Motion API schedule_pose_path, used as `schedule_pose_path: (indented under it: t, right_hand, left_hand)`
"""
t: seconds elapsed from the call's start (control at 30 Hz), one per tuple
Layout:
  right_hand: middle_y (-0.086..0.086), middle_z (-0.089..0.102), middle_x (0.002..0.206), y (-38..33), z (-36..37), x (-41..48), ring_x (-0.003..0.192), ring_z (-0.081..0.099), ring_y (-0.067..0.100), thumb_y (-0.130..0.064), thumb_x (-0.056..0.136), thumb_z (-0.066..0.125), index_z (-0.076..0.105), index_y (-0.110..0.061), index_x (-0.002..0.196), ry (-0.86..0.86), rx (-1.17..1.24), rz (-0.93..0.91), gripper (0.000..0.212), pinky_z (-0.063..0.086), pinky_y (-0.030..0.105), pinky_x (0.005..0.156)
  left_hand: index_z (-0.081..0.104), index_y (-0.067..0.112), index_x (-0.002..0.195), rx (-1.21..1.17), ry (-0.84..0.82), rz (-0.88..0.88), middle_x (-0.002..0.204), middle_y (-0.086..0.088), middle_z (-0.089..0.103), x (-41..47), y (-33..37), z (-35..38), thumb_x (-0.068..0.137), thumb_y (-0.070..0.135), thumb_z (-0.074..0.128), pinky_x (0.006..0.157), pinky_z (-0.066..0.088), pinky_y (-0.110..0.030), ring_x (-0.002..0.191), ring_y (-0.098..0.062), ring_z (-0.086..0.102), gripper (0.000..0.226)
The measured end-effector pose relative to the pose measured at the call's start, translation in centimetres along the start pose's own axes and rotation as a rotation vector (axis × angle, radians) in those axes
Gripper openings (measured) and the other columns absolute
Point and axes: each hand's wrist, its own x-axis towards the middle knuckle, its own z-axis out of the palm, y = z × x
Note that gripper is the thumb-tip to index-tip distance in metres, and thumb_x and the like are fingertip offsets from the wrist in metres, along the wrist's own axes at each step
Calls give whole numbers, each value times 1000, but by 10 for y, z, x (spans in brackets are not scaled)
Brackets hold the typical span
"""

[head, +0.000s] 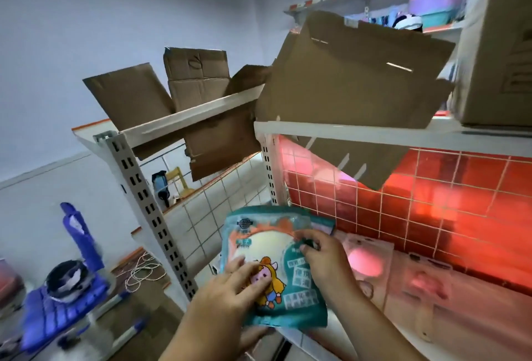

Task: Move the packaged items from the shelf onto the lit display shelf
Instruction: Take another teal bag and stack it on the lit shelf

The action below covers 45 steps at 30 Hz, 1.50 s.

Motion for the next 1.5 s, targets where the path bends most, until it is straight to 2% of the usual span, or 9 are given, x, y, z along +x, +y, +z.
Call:
schedule_pose_path:
  t: [0.27, 0.4, 0.47, 0.63, 0.8, 0.9, 1.2, 1.3, 1.5]
  right_hand:
    - [-3, 72, 93, 16, 6, 85, 77, 71, 27, 2, 96, 56, 71, -32, 94, 54, -17, 16, 37, 58, 44, 68]
    - [-10, 70, 91, 26, 2, 108, 77, 70, 30, 6, 92, 53, 71, -23, 98, 110, -103, 31, 35, 58, 44, 64]
    - [-4, 71, 93, 30, -1, 116, 73, 72, 21, 5, 92, 51, 71, -19, 103, 130, -107, 71, 33, 60, 40, 64]
    - [6, 73, 91, 46, -2, 126, 76, 74, 28, -1, 95, 50, 68, -29, 101, 209, 9, 201, 35, 61, 40, 67]
    - [-4, 68, 102, 73, 11, 129, 85, 70, 17, 2, 97, 48, 68, -29, 104, 354, -25, 230, 37, 62, 32, 70]
    - [-15, 59, 100, 80, 18, 130, 87, 62, 3, -5, 103, 45, 62, -32, 109, 341, -121, 262, 33, 49, 13, 61]
    - [-4, 37, 144, 102, 45, 109, 102, 56, 9, -22, 97, 56, 41, -35, 147, 372, -740, 314, 54, 46, 18, 83]
    - [-7, 31, 157, 109, 54, 101, 113, 54, 7, -29, 100, 55, 35, -36, 152, 403, -743, 309, 56, 42, 17, 94]
    - [-14, 32, 153, 106, 62, 100, 105, 56, 5, -28, 102, 50, 14, -60, 149, 402, -588, 240, 68, 53, 25, 91]
  left_hand:
    - [54, 45, 139, -75, -89, -7, 142, 16, 58, 84, -39, 19, 71, 86, 44, 90, 58, -42, 132, -19, 57, 80]
    - [18, 53, 155, -173, -37, 33, 159, 30, 6, 112, -40, 36, 84, 77, 49, 117, 10, -40, 151, -7, 1, 82]
    - [9, 54, 156, -191, -46, 56, 159, 32, -3, 124, -44, 44, 89, 73, 52, 120, 5, -38, 150, -3, -9, 81]
    - [25, 51, 152, -244, -75, 167, 162, 26, 19, 151, -59, 67, 85, 76, 48, 125, 23, -41, 153, -7, 6, 75]
    - [46, 50, 136, -303, -51, 285, 149, 21, 43, 174, -81, 98, 75, 80, 53, 109, 47, -41, 142, -9, 37, 68]
    - [49, 46, 140, -373, -1, 279, 150, 21, 43, 186, -93, 121, 75, 85, 47, 110, 44, -33, 141, -5, 37, 75]
    - [46, 43, 148, -419, -15, 254, 150, 12, 49, 193, -94, 163, 69, 78, 57, 113, 38, -43, 139, -21, 43, 86]
    - [47, 42, 148, -428, 6, 235, 154, 10, 47, 187, -92, 166, 69, 82, 58, 117, 29, -45, 148, -19, 32, 90]
    - [52, 39, 143, -389, 14, 185, 150, -4, 51, 187, -90, 165, 73, 91, 42, 107, 44, -54, 141, -28, 43, 88]
